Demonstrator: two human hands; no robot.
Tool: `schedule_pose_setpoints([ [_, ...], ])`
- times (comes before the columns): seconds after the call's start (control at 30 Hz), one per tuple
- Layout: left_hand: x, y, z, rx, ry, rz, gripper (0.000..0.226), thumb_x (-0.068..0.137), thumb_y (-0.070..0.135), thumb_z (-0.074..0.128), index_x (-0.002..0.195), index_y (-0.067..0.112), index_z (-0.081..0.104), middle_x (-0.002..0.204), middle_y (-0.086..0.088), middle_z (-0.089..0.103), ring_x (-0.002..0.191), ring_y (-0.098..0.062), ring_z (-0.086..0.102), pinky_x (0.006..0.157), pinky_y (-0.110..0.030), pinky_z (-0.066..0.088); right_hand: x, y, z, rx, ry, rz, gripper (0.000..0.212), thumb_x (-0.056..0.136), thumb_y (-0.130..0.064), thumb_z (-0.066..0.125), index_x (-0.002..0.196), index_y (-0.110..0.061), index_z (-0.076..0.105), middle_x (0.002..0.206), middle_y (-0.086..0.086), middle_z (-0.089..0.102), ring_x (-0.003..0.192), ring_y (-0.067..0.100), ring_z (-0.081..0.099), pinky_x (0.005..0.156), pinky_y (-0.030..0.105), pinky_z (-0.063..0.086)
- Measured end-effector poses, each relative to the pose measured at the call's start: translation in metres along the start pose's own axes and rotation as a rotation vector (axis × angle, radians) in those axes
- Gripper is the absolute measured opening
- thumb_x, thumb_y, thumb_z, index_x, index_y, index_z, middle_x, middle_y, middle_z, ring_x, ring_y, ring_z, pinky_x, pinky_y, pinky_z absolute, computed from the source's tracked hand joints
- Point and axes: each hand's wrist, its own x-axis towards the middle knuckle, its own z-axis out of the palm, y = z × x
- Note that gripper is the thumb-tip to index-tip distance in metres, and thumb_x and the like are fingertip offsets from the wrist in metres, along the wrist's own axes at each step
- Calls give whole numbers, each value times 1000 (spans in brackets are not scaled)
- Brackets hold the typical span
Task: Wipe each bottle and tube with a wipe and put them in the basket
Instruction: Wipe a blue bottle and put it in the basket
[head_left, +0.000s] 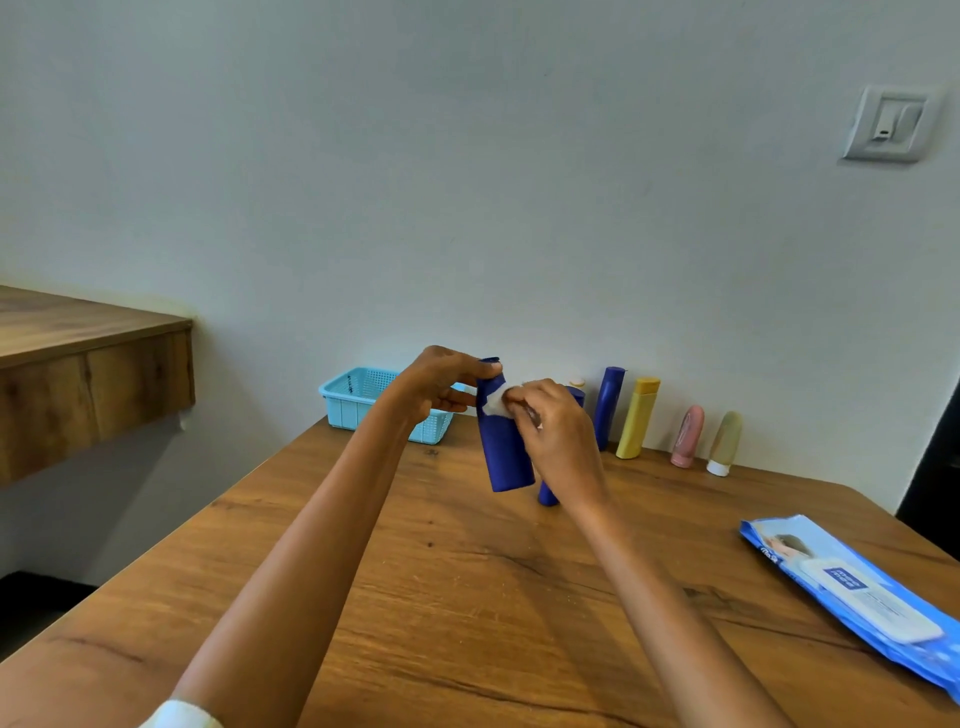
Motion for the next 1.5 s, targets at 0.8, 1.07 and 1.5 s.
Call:
schedule_pose_setpoints([
  [0.8,-6,-1,-36,20,77,357,25,91,24,58,114,15,64,87,7,63,76,-7,52,73,-24,39,1,3,-6,1026,-508,964,42,98,-40,42,113,-5,60,108,20,68,101,30,66,92,40,52],
  [1.07,-1,2,-28,98,158,449,28,89,15,62,116,16,62,98,4,64,72,-7,52,60,-2,43,-5,3,3,1269,-245,1166,26,90,-11,59,111,4,54,100,24,65,83,27,67,67,33,60],
  [1.5,4,-4,-37,92,358,416,31,86,15,65,117,10,63,101,-6,66,92,-18,60,85,-31,50,1,3,4,1239,-90,1092,29,92,-21,58,110,1,56,101,20,64,96,29,64,79,35,55],
])
